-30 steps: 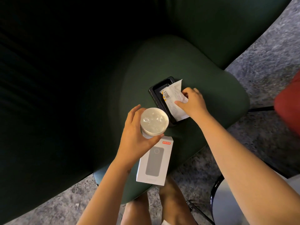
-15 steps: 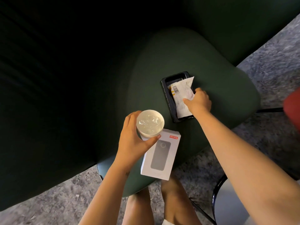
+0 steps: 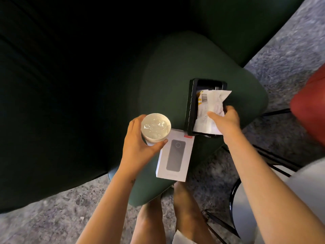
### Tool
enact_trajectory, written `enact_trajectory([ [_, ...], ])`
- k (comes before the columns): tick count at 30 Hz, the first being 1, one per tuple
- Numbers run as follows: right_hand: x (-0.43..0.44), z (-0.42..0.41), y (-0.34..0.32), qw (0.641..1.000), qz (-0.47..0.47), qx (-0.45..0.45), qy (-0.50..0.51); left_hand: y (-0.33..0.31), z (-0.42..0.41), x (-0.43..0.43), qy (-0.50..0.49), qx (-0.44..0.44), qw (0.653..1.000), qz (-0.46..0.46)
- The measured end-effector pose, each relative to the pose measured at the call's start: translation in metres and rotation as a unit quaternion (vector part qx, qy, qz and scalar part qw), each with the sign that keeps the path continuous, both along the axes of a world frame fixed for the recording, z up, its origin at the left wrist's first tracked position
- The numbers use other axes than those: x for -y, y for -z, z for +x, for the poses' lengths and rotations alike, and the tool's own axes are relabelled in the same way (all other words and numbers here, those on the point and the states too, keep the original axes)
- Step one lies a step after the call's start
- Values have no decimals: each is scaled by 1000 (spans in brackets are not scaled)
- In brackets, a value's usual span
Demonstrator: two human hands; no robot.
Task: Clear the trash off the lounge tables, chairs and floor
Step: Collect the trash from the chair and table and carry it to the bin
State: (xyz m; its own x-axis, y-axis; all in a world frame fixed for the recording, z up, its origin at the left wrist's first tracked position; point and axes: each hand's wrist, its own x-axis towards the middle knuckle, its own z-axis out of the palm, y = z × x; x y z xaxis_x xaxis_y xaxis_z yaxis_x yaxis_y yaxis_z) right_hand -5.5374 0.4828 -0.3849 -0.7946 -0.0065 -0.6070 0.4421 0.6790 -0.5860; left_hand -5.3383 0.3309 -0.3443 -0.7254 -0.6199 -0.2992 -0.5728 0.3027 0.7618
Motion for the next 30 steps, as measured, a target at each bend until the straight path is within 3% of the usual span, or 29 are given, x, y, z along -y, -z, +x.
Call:
enact_trajectory([
  [7,-20,108,8,994,-16,105,12,-1,28,0,10,-19,1000,5],
  [14,-24,152,37,998,-16,61,15,23,58,-29,0,-6,999,42],
  [20,-24,161,46,999,10,-8,-31,26,72,-41,-1,-18,1000,16],
  [22,-23,162,50,999,15,-4,-38,26,75,-42,3,-13,1000,16],
  [24,-24,161,53,995,44,56,-69,27,76,-43,7,0,999,35],
  [25,-25,158,54,992,32,104,-63,28,77,-43,7,7,999,44],
  [27,-32,151,55,976,-78,204,-2,31,77,-43,7,18,998,56],
  [30,-50,141,57,917,-256,291,90,36,76,-42,8,16,998,64],
])
